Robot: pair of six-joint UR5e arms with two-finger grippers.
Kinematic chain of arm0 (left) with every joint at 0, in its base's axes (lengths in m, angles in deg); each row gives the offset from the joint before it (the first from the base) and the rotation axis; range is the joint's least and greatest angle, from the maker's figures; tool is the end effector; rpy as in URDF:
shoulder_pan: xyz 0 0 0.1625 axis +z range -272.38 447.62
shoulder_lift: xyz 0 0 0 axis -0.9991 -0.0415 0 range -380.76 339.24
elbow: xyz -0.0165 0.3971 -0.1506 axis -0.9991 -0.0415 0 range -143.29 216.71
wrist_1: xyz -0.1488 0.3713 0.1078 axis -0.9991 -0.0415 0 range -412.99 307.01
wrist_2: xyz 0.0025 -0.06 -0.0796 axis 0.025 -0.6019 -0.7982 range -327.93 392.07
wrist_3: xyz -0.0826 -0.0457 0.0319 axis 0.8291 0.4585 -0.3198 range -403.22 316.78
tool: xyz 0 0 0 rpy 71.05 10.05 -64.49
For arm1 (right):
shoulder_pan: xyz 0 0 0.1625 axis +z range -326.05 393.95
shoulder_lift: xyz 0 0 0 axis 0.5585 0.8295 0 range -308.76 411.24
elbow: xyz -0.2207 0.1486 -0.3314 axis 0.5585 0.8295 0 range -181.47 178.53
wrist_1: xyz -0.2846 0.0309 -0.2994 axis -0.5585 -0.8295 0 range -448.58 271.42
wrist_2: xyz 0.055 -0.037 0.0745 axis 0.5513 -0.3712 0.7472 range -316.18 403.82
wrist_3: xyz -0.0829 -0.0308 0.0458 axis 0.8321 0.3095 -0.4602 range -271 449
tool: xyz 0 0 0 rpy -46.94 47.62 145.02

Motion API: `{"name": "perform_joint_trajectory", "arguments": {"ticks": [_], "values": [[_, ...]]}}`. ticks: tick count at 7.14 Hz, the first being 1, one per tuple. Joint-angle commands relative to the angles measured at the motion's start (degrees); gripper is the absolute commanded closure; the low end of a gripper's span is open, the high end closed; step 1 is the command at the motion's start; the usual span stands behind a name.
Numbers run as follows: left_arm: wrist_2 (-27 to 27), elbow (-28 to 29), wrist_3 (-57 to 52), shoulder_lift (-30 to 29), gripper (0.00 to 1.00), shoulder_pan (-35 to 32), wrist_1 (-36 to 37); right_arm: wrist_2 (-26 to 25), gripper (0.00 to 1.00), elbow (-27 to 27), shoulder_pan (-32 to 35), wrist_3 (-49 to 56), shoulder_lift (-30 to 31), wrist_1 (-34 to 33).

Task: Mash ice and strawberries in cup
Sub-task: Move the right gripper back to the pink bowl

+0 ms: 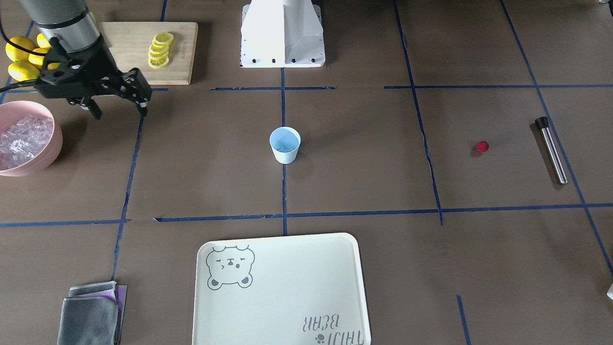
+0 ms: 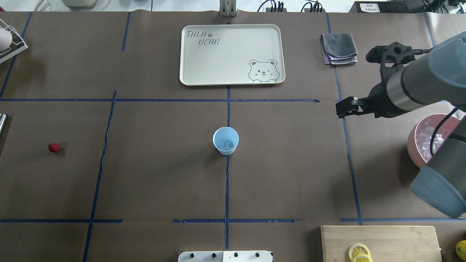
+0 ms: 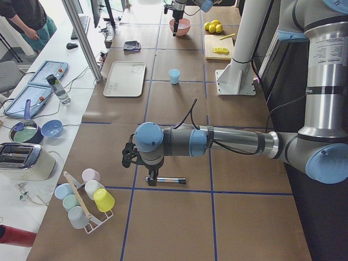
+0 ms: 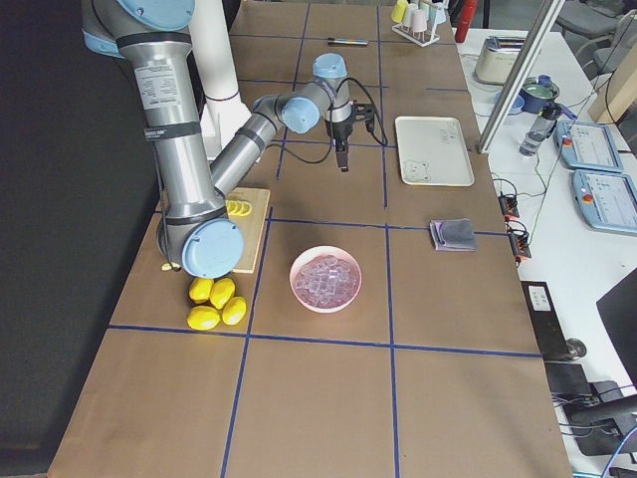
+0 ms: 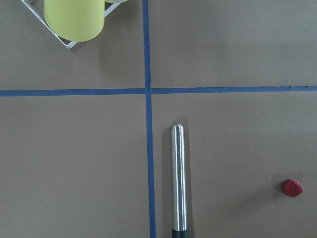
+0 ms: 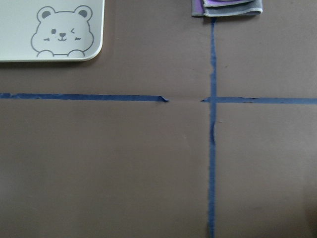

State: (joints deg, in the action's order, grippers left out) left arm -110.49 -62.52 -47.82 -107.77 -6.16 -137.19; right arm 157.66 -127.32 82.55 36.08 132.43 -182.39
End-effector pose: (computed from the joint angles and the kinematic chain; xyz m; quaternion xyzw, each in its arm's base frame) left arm -0.0849 -0.4634 0.6041 0.0358 0.4412 0.0081 0.8966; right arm -0.2470 -0.4209 0.3106 0.0903 -0.3820 0.0203 0.9195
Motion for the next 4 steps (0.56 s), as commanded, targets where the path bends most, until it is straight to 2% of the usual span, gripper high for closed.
{"name": "perform_joint_trajectory", "arguments": {"ticks": [1, 2, 3, 4], "values": [[0.0, -0.3, 0.1, 0.0, 0.00, 0.0, 0.0, 4.4, 0.01, 1.4, 7.3, 9.4, 14.0, 15.0], [0.0, -0.3, 0.1, 0.0, 0.00, 0.0, 0.0, 9.9, 0.01, 5.4, 11.7, 12.3, 17.0, 21.7], [0.0, -0.4, 0.1, 0.0, 0.00, 0.0, 0.0, 13.5, 0.01, 9.9, 15.6, 17.9, 18.0, 23.9], [0.0, -0.4, 0.1, 0.0, 0.00, 0.0, 0.0, 13.9, 0.01, 12.6, 16.9, 21.8, 18.3, 23.9]]}}
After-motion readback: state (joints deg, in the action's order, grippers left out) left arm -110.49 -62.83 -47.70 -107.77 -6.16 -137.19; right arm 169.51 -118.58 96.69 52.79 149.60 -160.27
